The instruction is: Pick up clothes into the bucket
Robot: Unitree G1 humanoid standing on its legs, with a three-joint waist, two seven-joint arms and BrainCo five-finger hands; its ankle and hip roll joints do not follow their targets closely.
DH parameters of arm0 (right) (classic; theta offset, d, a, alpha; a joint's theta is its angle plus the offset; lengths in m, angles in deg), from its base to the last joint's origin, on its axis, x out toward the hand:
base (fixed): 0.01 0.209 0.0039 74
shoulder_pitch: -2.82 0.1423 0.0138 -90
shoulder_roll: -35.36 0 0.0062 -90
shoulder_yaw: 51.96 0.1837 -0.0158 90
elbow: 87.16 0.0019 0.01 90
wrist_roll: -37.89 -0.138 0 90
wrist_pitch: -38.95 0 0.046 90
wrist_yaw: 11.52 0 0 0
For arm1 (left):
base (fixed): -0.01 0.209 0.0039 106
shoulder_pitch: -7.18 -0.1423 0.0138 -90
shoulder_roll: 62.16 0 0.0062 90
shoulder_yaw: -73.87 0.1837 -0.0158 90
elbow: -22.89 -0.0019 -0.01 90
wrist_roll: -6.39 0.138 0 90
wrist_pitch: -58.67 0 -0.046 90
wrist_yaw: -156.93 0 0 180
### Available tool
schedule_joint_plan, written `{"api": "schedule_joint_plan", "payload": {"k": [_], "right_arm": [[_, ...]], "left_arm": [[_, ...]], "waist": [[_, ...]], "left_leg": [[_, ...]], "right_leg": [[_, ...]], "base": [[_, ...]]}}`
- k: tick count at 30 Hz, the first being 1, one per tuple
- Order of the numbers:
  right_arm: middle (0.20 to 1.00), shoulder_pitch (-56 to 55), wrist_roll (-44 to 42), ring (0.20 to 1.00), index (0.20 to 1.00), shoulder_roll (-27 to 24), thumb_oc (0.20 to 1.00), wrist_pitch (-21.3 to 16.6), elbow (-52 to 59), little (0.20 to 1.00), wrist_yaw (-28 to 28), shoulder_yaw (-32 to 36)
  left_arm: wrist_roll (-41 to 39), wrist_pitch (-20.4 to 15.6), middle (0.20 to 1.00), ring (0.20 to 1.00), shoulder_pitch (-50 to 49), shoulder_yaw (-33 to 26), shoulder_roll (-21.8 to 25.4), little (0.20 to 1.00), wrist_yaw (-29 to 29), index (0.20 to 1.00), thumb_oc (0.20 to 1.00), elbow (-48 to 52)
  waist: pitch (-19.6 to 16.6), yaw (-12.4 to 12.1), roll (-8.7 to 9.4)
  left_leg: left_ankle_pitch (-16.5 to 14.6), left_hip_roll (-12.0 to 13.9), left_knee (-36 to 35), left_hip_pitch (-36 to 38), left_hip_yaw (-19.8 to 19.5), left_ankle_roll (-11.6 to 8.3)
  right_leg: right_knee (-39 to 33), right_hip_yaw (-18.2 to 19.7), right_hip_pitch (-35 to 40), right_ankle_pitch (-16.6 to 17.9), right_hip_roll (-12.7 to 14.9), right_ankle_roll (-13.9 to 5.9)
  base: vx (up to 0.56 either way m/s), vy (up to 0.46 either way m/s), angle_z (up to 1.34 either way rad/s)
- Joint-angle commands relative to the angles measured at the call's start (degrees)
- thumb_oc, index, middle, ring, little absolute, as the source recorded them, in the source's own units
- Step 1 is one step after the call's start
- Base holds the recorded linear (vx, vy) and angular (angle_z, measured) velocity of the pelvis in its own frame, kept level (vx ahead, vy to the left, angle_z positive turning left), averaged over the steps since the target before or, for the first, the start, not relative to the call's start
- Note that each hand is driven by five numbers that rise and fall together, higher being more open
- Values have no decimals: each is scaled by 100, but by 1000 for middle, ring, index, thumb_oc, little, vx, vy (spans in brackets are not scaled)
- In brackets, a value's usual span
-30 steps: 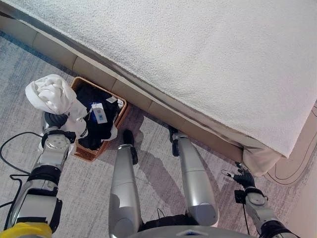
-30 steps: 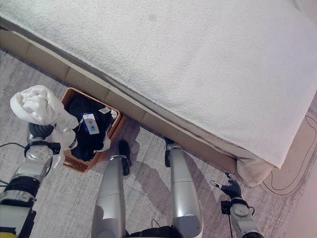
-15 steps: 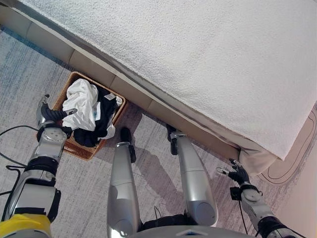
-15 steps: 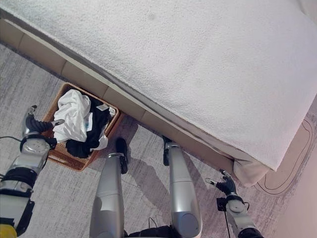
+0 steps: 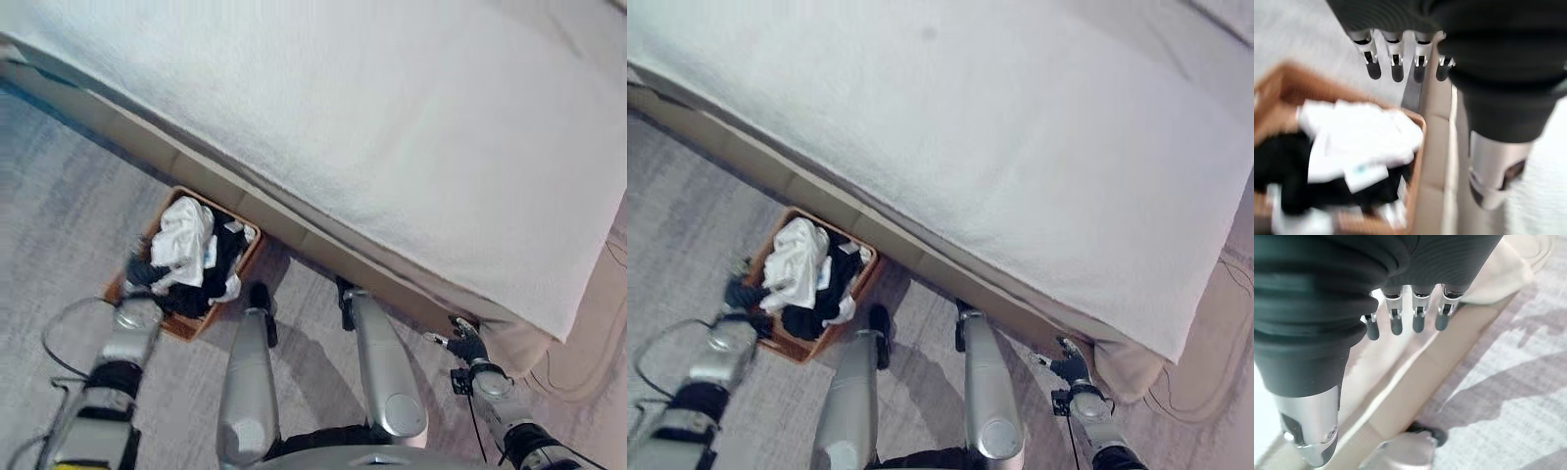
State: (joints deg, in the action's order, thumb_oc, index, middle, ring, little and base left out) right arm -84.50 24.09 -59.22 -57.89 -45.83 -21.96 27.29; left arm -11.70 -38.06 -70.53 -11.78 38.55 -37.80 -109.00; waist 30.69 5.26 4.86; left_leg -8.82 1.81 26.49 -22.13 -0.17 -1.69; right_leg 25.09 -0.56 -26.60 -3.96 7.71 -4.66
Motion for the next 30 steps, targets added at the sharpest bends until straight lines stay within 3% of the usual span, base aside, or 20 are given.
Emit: {"api": "schedule_joint_plan", "payload": {"k": [1, 9, 14, 18, 22, 30], "right_arm": [[1000, -203, 173, 1000, 1000, -251, 1000, 1, -121, 1000, -44, 342], [1000, -360, 114, 1000, 1000, -4, 1000, 37, -621, 1000, 31, 582], [1000, -324, 368, 1000, 1000, 78, 1000, 96, -1053, 1000, 53, 455], [1000, -240, 462, 1000, 1000, 127, 1000, 177, -1404, 1000, 187, 364], [1000, -234, 572, 1000, 1000, 331, 1000, 320, -1887, 1000, 377, 297], [1000, -326, 750, 1000, 1000, 508, 1000, 352, -1801, 1000, 541, 84]], "left_arm": [[-734, -478, 1000, 1000, -228, -195, -315, 1000, 205, 1000, 1000, 52], [-901, -412, 1000, 1000, -1119, -201, -1030, 1000, 586, 1000, 1000, -103], [239, -212, 1000, 1000, -1161, 44, -1154, 1000, 598, 1000, 1000, -1204], [804, -19, 1000, 1000, -1196, 75, -1275, 1000, 696, 1000, 1000, -2121], [882, 127, 1000, 1000, -1350, -93, -1437, 1000, 786, 1000, 1000, -2689], [904, 165, 1000, 1000, -1479, -12, -1566, 1000, 1033, 1000, 1000, -2737]], "waist": [[-525, -32, -311], [-1310, -118, -475], [-1808, -142, -486], [-2091, -164, -416], [-2344, -221, -374], [-2518, -254, -354]], "left_leg": [[486, -269, -629, 222, -145, -72], [936, -185, -1887, 1227, -191, -195], [1159, -19, -2485, 1689, -151, -256], [1091, 1, -2478, 1930, -77, -276], [977, -5, -2500, 2227, -18, -259], [953, 20, -2687, 2526, 9, -253]], "right_leg": [[-544, -195, 741, -12, 69, -134], [-1732, -457, 1753, 227, -159, -167], [-2173, -643, 2243, 272, -267, -166], [-2369, -683, 2557, 292, -282, -179], [-2499, -673, 2901, 264, -282, -170], [-2663, -731, 3202, 248, -275, -172]], "base": [[113, -63, 8], [94, -74, 7], [58, -56, 7], [53, -42, 5], [94, -19, 0], [35, -8, 0]]}}
